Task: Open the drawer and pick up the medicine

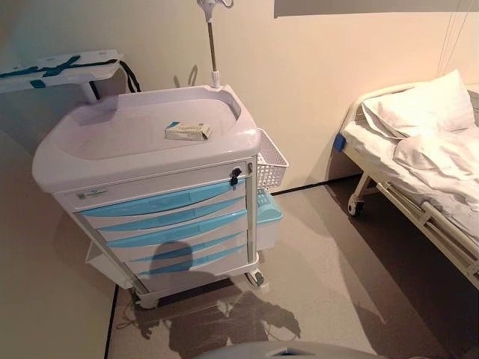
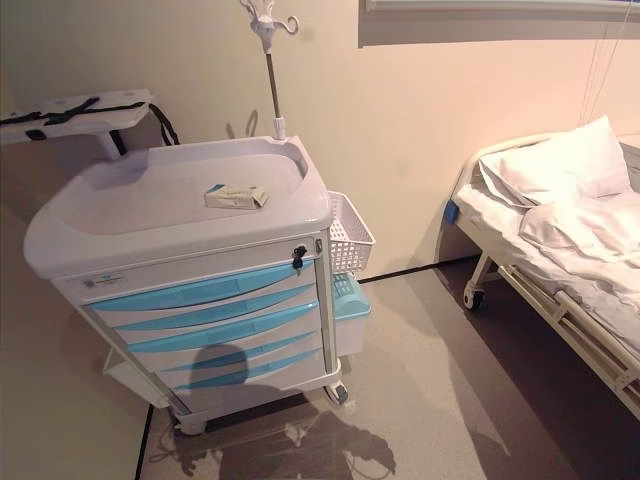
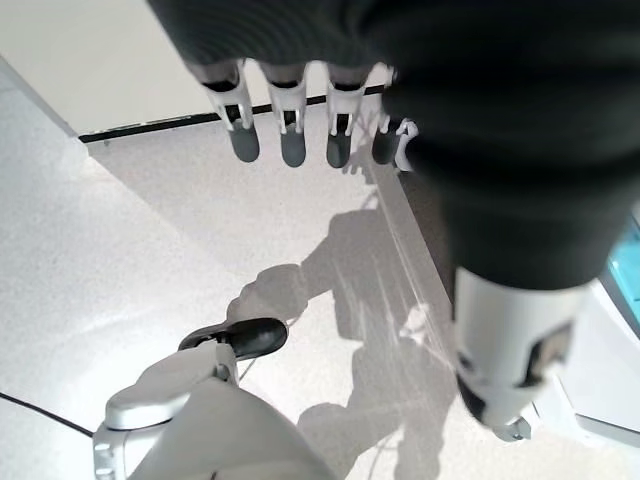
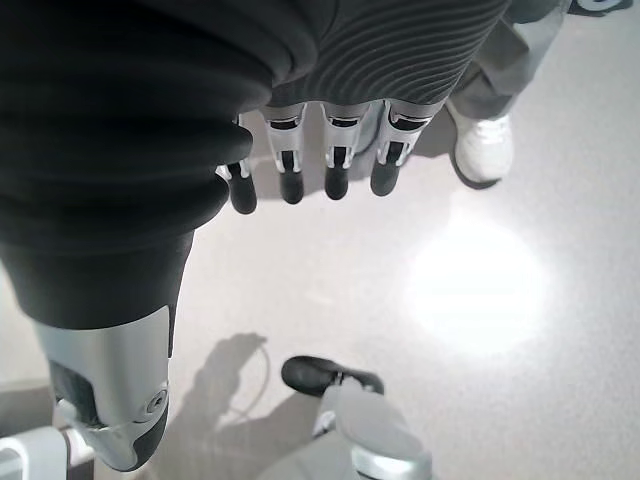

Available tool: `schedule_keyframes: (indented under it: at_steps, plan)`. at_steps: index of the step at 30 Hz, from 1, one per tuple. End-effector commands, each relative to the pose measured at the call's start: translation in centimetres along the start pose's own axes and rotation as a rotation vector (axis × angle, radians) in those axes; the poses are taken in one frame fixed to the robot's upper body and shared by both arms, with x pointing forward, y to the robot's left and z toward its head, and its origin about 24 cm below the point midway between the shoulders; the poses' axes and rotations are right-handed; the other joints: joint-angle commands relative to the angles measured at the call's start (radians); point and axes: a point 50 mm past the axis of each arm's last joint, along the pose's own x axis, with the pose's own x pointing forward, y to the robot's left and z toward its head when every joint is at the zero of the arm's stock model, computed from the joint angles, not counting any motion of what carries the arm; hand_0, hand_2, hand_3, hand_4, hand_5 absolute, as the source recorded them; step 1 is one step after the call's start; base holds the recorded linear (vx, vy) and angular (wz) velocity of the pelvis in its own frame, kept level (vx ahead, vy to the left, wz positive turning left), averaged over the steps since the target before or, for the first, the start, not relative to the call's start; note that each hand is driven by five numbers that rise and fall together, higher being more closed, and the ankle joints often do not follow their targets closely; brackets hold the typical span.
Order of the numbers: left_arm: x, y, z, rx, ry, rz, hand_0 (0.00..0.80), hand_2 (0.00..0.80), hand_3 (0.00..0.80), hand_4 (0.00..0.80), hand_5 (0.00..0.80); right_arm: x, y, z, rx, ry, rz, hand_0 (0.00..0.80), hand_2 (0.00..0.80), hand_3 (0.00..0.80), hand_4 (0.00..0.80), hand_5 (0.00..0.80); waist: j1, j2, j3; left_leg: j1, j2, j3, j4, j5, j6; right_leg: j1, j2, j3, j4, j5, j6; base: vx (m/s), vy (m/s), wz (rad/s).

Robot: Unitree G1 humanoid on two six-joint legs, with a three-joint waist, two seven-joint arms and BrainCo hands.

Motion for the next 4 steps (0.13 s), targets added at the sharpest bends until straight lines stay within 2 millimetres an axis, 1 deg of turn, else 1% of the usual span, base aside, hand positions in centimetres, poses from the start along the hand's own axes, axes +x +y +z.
schedule_keyframes:
  at_steps: [1, 4]
  plan:
    - [0.06, 0.65, 0.4, 0.002, -0.001, 0.021, 0.0, 0.0, 0.0, 0.0, 0.0, 0.06, 1.12, 1.06, -0.064, -0.018, 0.023, 0.0, 0.0, 0.0, 0.0, 0.0, -0.002, -0.038, 0.004, -0.062, -0.053, -0.04, 0.032, -0.002, 0.023, 0.044, -0.017, -0.021, 0.054, -0.084, 0.08, 0.0, 0.0, 0.0]
    - [0.06, 0.53, 0.35, 0.012, 0.001, 0.018, 0.0, 0.0, 0.0, 0.0, 0.0, 0.06, 1.3, 1.12, -0.061, -0.022, 0.026, 0.0, 0.0, 0.0, 0.0, 0.0, -0.001, -0.037, 0.006, -0.057, -0.053, -0.04, 0.035, -0.006, 0.024, 0.05, -0.018, -0.019, 0.054, -0.086, 0.08, 0.0, 0.0, 0.0]
